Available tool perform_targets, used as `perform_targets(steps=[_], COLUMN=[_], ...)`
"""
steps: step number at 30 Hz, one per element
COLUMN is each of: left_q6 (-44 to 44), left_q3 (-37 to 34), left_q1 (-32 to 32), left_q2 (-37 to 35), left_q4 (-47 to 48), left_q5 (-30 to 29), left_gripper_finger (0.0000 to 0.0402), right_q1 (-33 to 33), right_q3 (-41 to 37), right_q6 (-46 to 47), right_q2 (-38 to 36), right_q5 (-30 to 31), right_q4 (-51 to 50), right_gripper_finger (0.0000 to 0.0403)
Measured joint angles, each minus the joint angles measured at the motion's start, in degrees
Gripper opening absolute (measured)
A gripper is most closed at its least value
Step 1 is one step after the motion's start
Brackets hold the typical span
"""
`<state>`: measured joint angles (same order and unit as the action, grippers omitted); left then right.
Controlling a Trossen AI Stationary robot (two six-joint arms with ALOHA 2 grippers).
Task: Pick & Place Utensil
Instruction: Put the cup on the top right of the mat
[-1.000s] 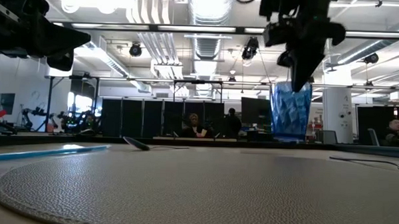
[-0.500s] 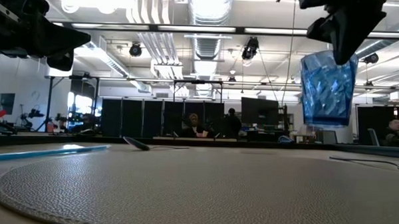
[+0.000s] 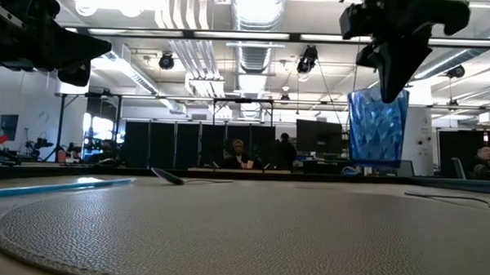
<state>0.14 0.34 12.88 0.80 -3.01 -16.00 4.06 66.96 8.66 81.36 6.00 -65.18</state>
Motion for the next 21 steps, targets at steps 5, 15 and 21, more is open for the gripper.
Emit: perform_targets(steps=[5,15,21], left_q6=[-0.04,-0.15,-0.84], left_q3=[0.00,0.00,0.00], left_q1=[0.02,0.02,0.02], left_q2=[0.00,0.02,0.13], left_q4=[0.00,0.01,0.02], left_q5=[0.00,0.00,0.01], left_gripper_finger=[0.0000,0.0000,0.0000], right_q1=[-1.75,-0.49,2.90], right_q3=[0.00,0.00,1.51], right_q6=[-1.57,-3.29,-2.88], right_q2=[2.19,4.77,5.49], right_q5=[-0.03,-4.55,-4.70], right_q4=[1.28,6.70,6.92], right_gripper_finger=[0.0012,0.0012,0.0012])
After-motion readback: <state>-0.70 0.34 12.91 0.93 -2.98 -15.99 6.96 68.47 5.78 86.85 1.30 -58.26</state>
